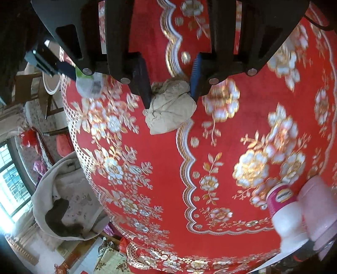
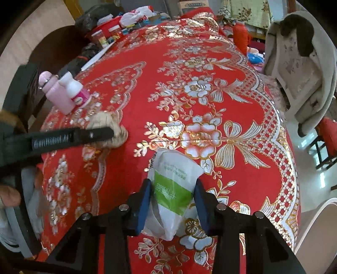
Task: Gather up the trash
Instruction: 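Grasp the crumpled beige paper with the left tool while the right tool grasps the white-green packet, then carry the beige paper and white-green packet over the bucket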
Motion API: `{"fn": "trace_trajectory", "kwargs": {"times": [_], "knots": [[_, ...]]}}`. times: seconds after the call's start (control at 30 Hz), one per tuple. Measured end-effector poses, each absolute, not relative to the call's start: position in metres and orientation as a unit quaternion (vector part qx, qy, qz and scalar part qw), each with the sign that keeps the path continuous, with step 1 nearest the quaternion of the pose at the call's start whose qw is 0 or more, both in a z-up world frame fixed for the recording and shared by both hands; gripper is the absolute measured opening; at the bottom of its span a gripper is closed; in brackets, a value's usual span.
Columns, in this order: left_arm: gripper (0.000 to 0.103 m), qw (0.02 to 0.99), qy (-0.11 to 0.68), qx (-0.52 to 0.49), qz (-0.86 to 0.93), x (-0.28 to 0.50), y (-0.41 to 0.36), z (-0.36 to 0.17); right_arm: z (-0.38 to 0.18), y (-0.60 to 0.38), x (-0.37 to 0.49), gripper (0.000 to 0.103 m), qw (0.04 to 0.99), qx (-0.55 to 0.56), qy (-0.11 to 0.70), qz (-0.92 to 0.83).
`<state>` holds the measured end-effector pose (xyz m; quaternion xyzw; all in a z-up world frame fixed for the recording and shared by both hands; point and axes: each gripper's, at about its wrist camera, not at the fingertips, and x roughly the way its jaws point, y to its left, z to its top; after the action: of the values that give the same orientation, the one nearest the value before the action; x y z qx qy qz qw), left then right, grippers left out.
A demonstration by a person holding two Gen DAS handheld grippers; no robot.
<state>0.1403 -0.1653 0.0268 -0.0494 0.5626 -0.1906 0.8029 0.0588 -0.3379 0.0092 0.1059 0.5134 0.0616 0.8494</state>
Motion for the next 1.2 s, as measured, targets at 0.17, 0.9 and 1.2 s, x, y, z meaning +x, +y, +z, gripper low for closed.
{"fn": "trace_trajectory", "kwargs": {"times": [0.17, 0.9, 1.2], "knots": [[0.032, 0.810, 0.554, -0.050, -0.188, 0.113, -0.165, 0.038, 0.020, -0.341, 0.046, 0.039, 0.852, 0.116, 0.507, 0.069], [0.032, 0.821, 0.531, -0.006, -0.212, 0.025, -0.217, 0.063, 0.040, -0.376, -0.038, 0.039, 0.853, 0.128, 0.501, 0.061], [0.032, 0.817, 0.526, 0.015, -0.238, -0.003, -0.265, 0.069, 0.047, -0.419, -0.072, 0.039, 0.856, 0.144, 0.495, 0.033]]}}
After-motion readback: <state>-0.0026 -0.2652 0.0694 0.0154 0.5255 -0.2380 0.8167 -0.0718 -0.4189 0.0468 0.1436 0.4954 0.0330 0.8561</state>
